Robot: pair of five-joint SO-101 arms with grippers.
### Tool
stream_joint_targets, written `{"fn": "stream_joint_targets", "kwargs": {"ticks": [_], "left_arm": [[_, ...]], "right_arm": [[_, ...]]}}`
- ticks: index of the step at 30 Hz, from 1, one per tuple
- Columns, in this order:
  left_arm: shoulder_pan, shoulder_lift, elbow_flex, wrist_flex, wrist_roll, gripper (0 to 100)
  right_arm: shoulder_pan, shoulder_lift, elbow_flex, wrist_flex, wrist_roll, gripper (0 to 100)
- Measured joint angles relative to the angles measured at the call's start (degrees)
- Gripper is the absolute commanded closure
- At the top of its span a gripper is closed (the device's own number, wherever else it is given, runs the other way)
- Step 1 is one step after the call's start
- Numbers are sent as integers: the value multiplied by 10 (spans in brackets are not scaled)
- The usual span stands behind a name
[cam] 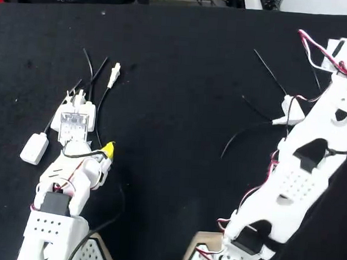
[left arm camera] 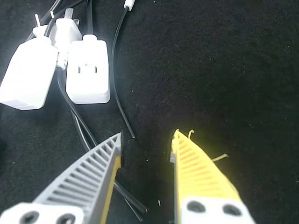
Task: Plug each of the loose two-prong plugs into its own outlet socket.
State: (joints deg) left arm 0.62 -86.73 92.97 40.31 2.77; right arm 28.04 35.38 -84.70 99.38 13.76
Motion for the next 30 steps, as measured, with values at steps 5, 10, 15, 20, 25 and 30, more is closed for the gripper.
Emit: {"fn": "stream_joint_targets", "kwargs": {"ticks": [5,10,15,20,25,30], "left_arm": [[0,0,0,0,0,827],[0,0,0,0,0,827],[0,0,0,0,0,827],[0,0,0,0,0,827],[0,0,0,0,0,827],[0,0,0,0,0,827]], "right_arm": [[-51,-182,201,0,-39,836],[-153,-345,475,0,-46,836],[-273,-452,764,-76,-47,836],[-358,-540,1019,-250,-107,836],[-396,-585,1229,-441,-156,835],[-398,-598,1332,-562,-162,835]]}}
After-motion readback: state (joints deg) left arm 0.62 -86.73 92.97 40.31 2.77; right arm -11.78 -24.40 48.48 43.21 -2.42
